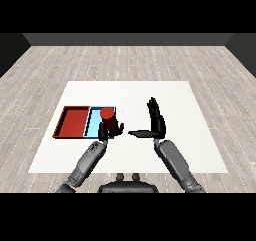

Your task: Pick the red can and put it in the red box

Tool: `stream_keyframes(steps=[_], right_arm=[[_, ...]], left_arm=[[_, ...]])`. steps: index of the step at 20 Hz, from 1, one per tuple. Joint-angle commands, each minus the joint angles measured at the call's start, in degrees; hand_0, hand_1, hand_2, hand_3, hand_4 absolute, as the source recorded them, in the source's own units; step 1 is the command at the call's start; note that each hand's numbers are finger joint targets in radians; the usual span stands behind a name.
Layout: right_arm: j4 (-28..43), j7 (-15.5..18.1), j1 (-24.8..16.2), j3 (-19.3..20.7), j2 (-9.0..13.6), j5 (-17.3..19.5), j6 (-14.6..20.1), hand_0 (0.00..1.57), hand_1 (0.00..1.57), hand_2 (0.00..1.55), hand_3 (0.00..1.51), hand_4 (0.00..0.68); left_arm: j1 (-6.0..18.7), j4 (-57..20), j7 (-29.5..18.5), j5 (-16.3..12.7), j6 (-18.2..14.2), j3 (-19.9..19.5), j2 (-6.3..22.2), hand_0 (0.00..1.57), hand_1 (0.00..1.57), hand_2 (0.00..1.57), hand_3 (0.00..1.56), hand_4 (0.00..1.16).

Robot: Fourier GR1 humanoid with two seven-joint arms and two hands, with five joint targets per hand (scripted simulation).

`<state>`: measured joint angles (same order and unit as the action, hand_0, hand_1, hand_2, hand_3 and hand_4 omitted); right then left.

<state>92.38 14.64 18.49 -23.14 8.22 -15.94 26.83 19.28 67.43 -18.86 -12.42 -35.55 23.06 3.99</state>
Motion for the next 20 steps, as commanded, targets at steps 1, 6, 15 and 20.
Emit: stream_keyframes(steps=[1, 6, 15, 20], right_arm=[[3.9, 2.3, -5.9, 5.2, 3.7, -2.8, -2.9, 0.00, 0.00, 0.00, 0.00, 0.000], [5.7, 5.0, -17.3, 6.3, 6.4, -2.1, -2.9, 0.00, 0.00, 0.00, 0.00, 0.000], [2.8, 5.5, -20.1, 11.3, 9.8, -1.0, -5.5, 0.00, 0.00, 0.00, 0.00, 0.000], [-0.1, 4.1, -18.1, 13.6, 9.2, -1.4, -5.0, 0.00, 0.00, 0.00, 0.00, 0.000]], left_arm=[[-2.0, 8.8, 6.7, 3.5, -2.1, 0.7, 6.8, 1.57, 1.57, 1.57, 1.47, 1.13], [0.6, 2.1, 3.9, 2.9, 1.9, -6.9, 13.6, 1.57, 1.57, 1.57, 1.47, 1.12], [6.5, -14.9, 5.5, 1.1, 8.7, -17.4, 21.5, 1.57, 1.57, 1.57, 1.50, 1.12], [12.4, -31.6, 4.6, 6.1, 7.7, -17.4, 21.3, 1.57, 1.57, 1.55, 1.47, 1.09]])
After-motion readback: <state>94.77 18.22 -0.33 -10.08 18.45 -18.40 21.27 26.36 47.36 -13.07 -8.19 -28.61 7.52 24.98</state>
